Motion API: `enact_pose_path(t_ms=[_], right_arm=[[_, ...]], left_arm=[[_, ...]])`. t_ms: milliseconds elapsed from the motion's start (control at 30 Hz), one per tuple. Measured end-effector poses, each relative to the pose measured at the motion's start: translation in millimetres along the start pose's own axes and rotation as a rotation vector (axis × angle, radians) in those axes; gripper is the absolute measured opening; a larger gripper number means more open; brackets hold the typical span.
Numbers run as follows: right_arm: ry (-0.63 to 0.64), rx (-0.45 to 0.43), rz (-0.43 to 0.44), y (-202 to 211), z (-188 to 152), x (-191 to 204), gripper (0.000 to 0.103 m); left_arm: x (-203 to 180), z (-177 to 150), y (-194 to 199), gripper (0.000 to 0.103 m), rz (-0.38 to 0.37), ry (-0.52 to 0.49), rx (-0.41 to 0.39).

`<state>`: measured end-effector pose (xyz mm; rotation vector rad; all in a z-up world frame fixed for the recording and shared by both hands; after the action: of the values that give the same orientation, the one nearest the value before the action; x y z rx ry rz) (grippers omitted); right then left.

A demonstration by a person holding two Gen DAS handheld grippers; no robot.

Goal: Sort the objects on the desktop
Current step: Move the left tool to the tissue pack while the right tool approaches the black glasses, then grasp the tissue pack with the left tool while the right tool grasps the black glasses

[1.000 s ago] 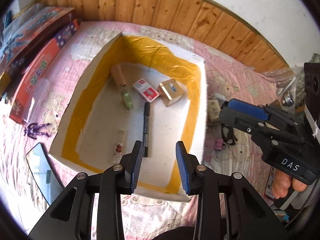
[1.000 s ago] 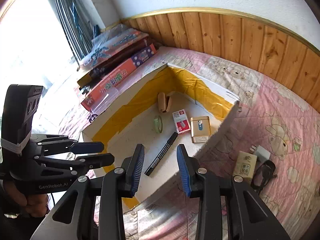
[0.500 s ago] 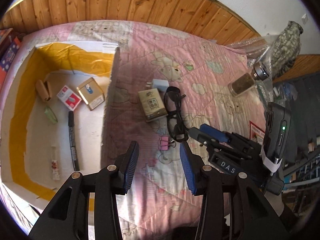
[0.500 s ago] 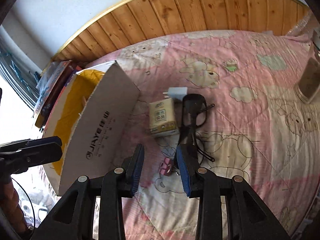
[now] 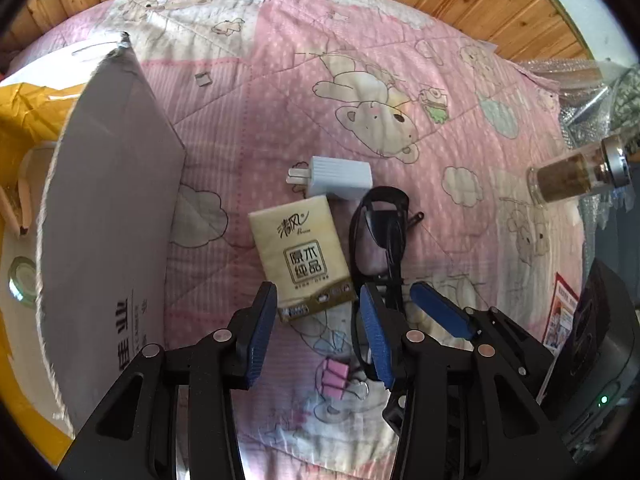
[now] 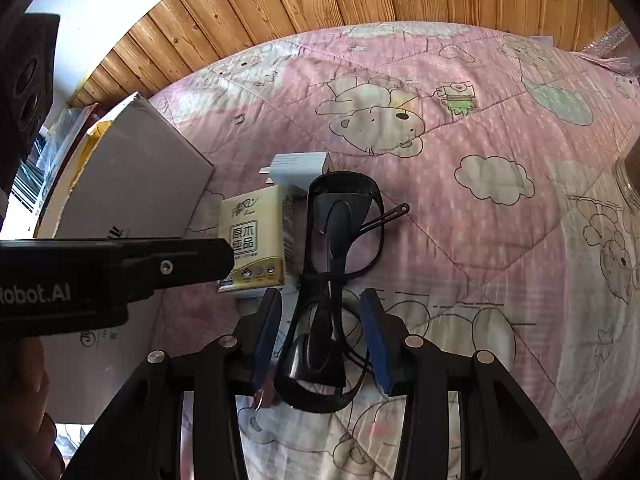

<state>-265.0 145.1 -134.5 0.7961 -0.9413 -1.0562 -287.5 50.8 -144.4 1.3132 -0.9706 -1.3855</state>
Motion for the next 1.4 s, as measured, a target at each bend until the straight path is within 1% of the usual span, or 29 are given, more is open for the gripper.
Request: enact_pose_path(t_ms=[33,100,133,167,200,233,267,333,367,433,533,567,600,633,733,800,833,967,1033,1133,1200,1267,1400], right_arm=[[0.005,0.015,-0.001,-5.4,-0.5,-1.4,0.043],[0.006,0.039,0.004,-15.2,-3.7,-4.8,0.043],[0.020,0.018,0.010,-14.2,-2.9,-4.3,0.043],[0.036,0.019,0.011,-14.9,-3.6,-3.8,0.043],[0.048,0.016,0.014,-15.0,-3.6,-3.5,0.043],[0.052,0.014,0.021,-15.1,-3.6,-4.1,0.043],[0.051,0.013,0.029,-15.3,-3.5,-5.1,0.043],[0.059,0.011,0.029,-15.5,-3.3,-5.7,0.041],[0.063,0.009,0.014,-15.4,-3.3,-6.7,0.038],[0.046,0.003,0.021,-15.1,-3.2,-9.8,0.032],[-0.006,0.002,0.056,-13.7,-1.8,-18.2,0.024],[-0.031,0.005,0.071,-12.2,-1.2,-21.1,0.022],[-0.050,0.000,0.083,-8.8,-0.2,-22.9,0.018],[-0.062,-0.004,0.079,-4.2,0.4,-24.4,0.015],[-0.106,-0.024,0.093,10.8,-2.3,-27.2,0.015],[-0.119,-0.038,0.088,21.8,-7.0,-28.9,0.015],[-0.131,-0.043,0.092,25.1,-2.7,-30.1,0.015],[-0.145,-0.049,0.076,41.4,-19.4,-31.7,0.015],[-0.141,-0.048,0.068,48.3,-27.2,-30.6,0.015],[-0.130,-0.046,0.058,62.2,-38.3,-29.5,0.015],[-0.113,-0.047,0.048,70.9,-45.6,-23.0,0.015],[-0.092,-0.049,0.040,79.7,-58.3,-17.4,0.015],[-0.048,-0.052,0.022,94.6,-71.3,-5.3,0.015]], left_arm=[[2.6,2.8,-6.4,0.046,0.017,0.014,0.008],[6.0,6.1,-16.2,0.046,0.021,0.040,0.024],[8.3,7.2,-21.3,0.048,0.034,0.049,0.029],[10.6,8.1,-24.9,0.051,0.037,0.058,0.030],[11.8,8.3,-29.1,0.052,0.027,0.068,0.036],[12.4,8.6,-32.7,0.058,0.011,0.080,0.038],[12.7,8.9,-36.0,0.062,0.001,0.089,0.039],[12.4,8.8,-42.1,0.065,0.001,0.088,0.038],[10.5,8.9,-41.8,0.063,0.015,0.074,0.026],[5.3,8.2,-41.9,0.062,0.042,0.027,0.016],[3.1,6.3,-38.6,0.052,0.033,-0.005,0.006],[3.9,4.9,-37.4,0.051,0.027,-0.006,0.009],[4.7,2.9,-35.0,0.051,0.018,-0.004,0.010],[5.1,0.5,-31.6,0.051,0.012,-0.005,0.007],[3.5,-9.3,-15.7,0.051,-0.005,-0.021,-0.021],[2.8,-15.7,-3.7,0.051,-0.028,-0.026,-0.036],[2.5,-19.4,2.1,0.050,-0.036,-0.030,-0.043],[5.5,-34.6,21.7,0.050,-0.068,-0.037,-0.063],[7.0,-42.9,30.0,0.050,-0.080,-0.035,-0.070],[-0.6,-52.4,41.2,0.050,-0.102,-0.037,-0.080],[-6.7,-58.5,47.8,0.050,-0.115,-0.045,-0.089],[-6.0,-69.2,57.9,0.050,-0.132,-0.055,-0.099],[-4.9,-87.6,76.4,0.050,-0.154,-0.080,-0.122]])
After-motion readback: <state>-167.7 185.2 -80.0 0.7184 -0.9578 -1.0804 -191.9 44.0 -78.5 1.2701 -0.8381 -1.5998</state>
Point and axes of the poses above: each gripper's, at about its wrist camera, not at the fingertips, and y roughly against the way its jaws point, x to its left, z to its top, the point moved 7 cm from there along -y, roughly the way its jaws point, and after that the axes turned 4 degrees about y, right-handed, at the moved point
